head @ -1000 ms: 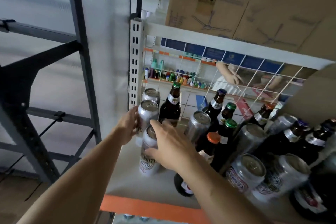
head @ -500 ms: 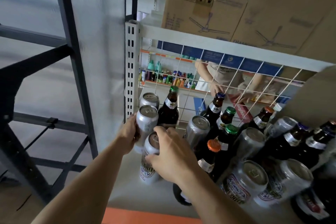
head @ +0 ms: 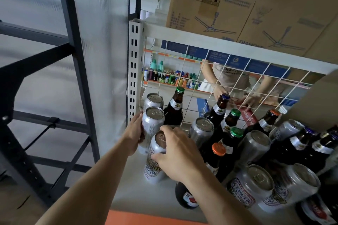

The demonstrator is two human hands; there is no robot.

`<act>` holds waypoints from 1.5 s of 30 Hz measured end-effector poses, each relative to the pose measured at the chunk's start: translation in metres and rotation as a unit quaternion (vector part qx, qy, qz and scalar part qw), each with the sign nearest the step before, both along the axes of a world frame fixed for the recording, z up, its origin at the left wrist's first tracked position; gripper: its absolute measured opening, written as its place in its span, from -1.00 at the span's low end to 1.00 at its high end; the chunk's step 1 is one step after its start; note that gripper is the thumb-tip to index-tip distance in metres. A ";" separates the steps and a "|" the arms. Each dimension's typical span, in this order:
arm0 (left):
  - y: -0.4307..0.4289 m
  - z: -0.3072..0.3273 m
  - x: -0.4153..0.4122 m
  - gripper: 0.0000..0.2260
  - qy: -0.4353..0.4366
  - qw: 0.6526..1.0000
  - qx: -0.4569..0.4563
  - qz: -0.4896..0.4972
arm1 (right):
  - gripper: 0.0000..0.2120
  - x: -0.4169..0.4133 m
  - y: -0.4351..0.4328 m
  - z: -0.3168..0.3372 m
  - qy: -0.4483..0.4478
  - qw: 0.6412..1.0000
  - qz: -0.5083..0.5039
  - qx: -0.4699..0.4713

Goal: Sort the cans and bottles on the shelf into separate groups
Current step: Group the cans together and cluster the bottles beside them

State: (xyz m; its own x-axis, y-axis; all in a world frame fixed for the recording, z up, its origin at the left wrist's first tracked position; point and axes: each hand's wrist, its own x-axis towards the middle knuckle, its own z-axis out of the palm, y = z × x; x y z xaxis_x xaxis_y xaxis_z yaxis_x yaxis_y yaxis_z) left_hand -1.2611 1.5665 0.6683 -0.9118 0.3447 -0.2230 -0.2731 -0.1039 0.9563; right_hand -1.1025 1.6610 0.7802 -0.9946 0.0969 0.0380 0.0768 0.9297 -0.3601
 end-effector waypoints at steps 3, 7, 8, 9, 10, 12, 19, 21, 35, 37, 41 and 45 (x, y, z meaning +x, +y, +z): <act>0.004 0.003 0.004 -0.70 -0.003 1.000 0.005 -0.009 | -0.54 -0.001 -0.001 0.000 0.005 1.000 0.002 0.006; 0.010 0.000 0.005 -0.72 0.009 1.000 0.007 -0.014 | -0.49 -0.003 -0.001 -0.002 0.004 1.000 -0.003 0.007; 0.010 -0.001 0.004 -0.72 0.004 1.000 0.004 -0.014 | -0.48 -0.003 0.000 -0.002 0.004 1.000 -0.002 0.007; 0.010 -0.001 0.004 -0.70 -0.004 1.000 0.001 -0.012 | -0.48 -0.003 0.001 -0.002 0.003 1.000 0.000 0.007; 0.008 0.000 0.004 -0.68 -0.014 1.000 -0.004 -0.011 | -0.47 -0.003 0.001 -0.002 0.003 1.000 0.001 0.005; 0.003 -0.002 0.006 -0.65 -0.032 0.999 -0.012 -0.016 | -0.46 -0.002 0.002 -0.001 0.001 1.000 0.000 -0.001; -0.014 0.000 0.025 -0.26 0.018 0.998 0.008 -0.058 | -0.47 0.004 0.002 0.000 0.015 1.000 -0.013 -0.014; -0.013 0.014 0.035 -0.28 0.084 0.992 0.024 -0.090 | -0.45 0.005 0.000 -0.003 0.019 0.999 -0.022 -0.018; -0.011 0.047 0.040 -0.58 0.175 0.979 -0.105 -0.010 | -0.46 0.003 -0.011 -0.014 0.061 0.996 -0.040 -0.055; -0.010 0.049 0.037 -0.58 0.176 0.977 -0.115 -0.017 | -0.47 0.001 -0.013 -0.014 0.066 0.995 -0.036 -0.069; -0.010 0.052 0.031 -0.57 0.200 0.968 -0.148 -0.034 | -0.43 -0.006 -0.016 -0.014 0.060 0.994 -0.029 -0.081; -0.014 0.054 0.035 -0.59 0.183 0.972 -0.141 -0.030 | -0.44 -0.010 -0.018 -0.014 0.054 0.994 -0.026 -0.086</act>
